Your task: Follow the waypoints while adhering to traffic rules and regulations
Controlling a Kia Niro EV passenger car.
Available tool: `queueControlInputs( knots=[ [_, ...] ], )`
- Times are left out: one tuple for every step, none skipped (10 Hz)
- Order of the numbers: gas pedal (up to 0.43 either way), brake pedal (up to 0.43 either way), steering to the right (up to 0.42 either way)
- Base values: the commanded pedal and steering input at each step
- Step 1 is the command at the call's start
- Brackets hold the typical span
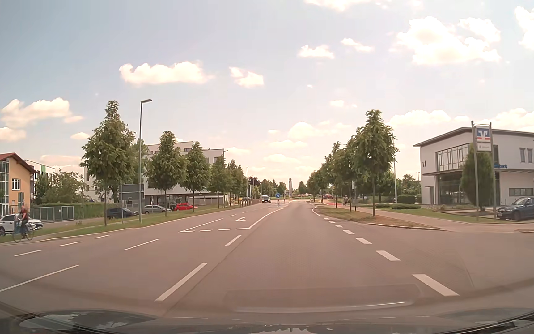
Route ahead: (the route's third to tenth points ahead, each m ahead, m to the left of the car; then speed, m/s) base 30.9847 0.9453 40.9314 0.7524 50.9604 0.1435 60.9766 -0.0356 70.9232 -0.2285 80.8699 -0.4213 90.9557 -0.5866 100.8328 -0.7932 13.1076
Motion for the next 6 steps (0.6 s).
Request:
queueControlInputs(
  knots=[
    [0.157,0.012,0.007],
    [0.157,0.012,0.007],
    [0.150,0.012,0.007],
    [0.150,0.012,0.007],
    [0.150,0.006,0.006],
    [0.150,0.012,0.006]
  ],
)
